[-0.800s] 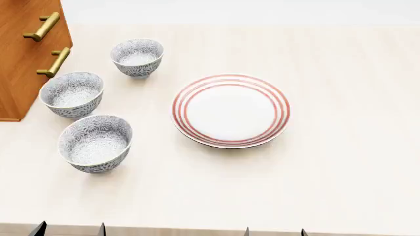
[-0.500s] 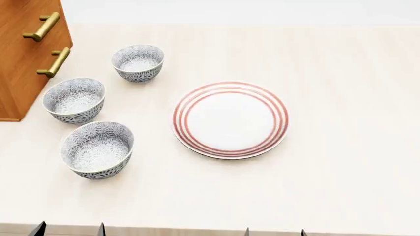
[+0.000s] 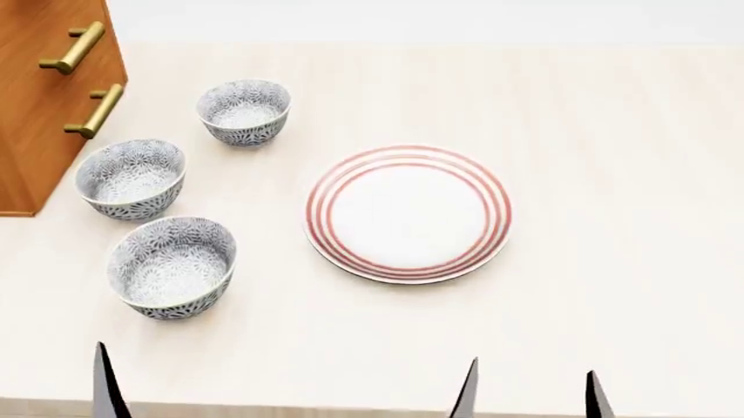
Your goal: Pick up the bowl and put it in the front on the plate.
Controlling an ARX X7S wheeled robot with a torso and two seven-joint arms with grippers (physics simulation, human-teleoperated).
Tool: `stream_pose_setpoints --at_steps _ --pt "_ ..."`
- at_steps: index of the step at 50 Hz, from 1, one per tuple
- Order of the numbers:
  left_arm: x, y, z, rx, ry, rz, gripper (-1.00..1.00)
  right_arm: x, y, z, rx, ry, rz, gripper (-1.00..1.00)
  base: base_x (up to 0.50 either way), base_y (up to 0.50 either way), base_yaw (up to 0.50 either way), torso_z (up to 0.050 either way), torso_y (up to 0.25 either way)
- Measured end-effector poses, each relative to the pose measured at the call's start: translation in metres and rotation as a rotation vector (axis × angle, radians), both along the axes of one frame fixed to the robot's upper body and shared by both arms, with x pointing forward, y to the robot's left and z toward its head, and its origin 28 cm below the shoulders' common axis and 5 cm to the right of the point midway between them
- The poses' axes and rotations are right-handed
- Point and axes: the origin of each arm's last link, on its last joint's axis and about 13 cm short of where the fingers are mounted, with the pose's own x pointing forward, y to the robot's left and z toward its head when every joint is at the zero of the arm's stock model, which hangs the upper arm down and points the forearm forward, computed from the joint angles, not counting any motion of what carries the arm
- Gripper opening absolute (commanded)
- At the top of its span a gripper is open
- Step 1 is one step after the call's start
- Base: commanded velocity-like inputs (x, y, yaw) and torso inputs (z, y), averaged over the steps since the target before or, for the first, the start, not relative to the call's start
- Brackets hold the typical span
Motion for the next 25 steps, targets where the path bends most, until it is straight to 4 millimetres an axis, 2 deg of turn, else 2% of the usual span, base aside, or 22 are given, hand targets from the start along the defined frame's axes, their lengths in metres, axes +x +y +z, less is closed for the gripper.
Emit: stream_pose_setpoints --at_steps 10,25 --pt "-0.0045 -0.0007 0.0070 0.025 -0.094 0.009 1.00 -0.0041 -0.0008 0.0070 0.009 -0.101 -0.011 1.00 0.50 0.00 0.00 0.000 0.000" --pt "-0.0072 -0.0018 0.0108 0.045 -0.147 0.007 1.00 -0.0065 0.0000 0.0104 -0.002 -0.154 -0.004 1.00 0.50 0.00 0.00 0.000 0.000"
